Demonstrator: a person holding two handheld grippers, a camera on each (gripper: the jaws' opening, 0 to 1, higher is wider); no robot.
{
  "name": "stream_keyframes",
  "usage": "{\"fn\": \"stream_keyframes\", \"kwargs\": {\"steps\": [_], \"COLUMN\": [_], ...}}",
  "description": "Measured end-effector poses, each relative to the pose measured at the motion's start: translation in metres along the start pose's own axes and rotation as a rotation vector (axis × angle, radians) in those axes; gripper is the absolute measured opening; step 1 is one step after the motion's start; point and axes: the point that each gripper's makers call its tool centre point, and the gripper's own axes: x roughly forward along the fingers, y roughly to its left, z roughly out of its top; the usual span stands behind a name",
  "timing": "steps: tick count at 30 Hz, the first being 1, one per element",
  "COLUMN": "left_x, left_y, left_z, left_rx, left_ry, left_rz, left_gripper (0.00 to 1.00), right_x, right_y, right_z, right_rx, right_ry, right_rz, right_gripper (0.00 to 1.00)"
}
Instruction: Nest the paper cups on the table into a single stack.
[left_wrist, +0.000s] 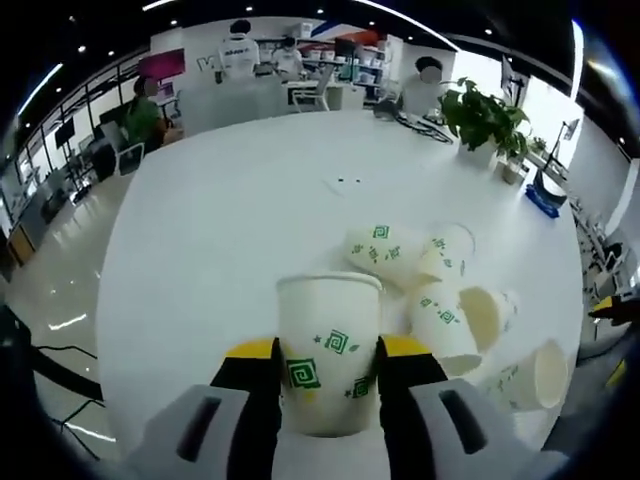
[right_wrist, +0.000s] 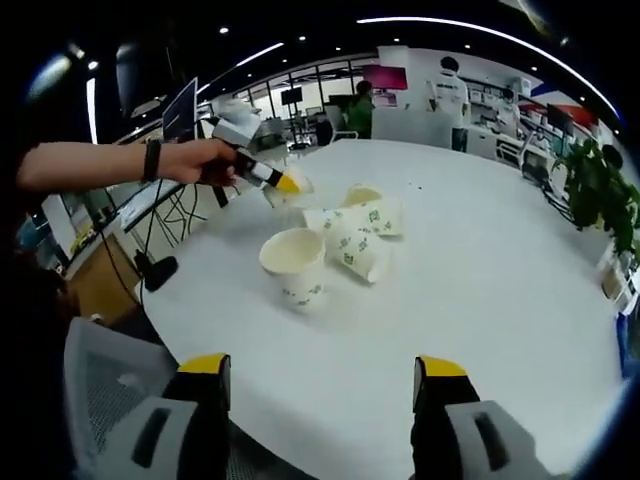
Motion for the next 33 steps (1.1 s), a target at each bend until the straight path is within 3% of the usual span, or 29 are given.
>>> {"fn": "stream_keyframes", "kwargs": {"steps": [12,17,21,28,33], "left_x": [-0.024,-0.031,-0.043,-0.050,-0.056], "left_y": [-0.023,-0.027,-0.045,-0.067,-0.085], "left_z": [-0.020,-0.017,-0.021,-0.022,-0.021], "left_rx": [0.061,0.104,0.102,0.229,0.275], "left_ry": [-0.013,-0.019,-0.047,-0.066,-0.090], "left_rz": [-0.025,-0.040,-0.073,-0.097,-0.132], "left_gripper": [0.35,0.35,0.36,0.36,0.36], "right_x": [0.011,0.012,0.015,0.020,0.026], "right_y": [0.001,-0.001,0.000,-0.001,0.000], "right_z": [0.027,0.035,0.040,0.059,0.075], "right_rx": [-0.024,-0.035,-0.012,-0.023,-0.032], "right_ry": [-0.026,-0.028,-0.034,-0.053,-0.062], "right_rz": [0.050,0.064,0.086,0.117,0.143], "right_gripper": [0.74,0.74,0.74,0.73,0.72]}}
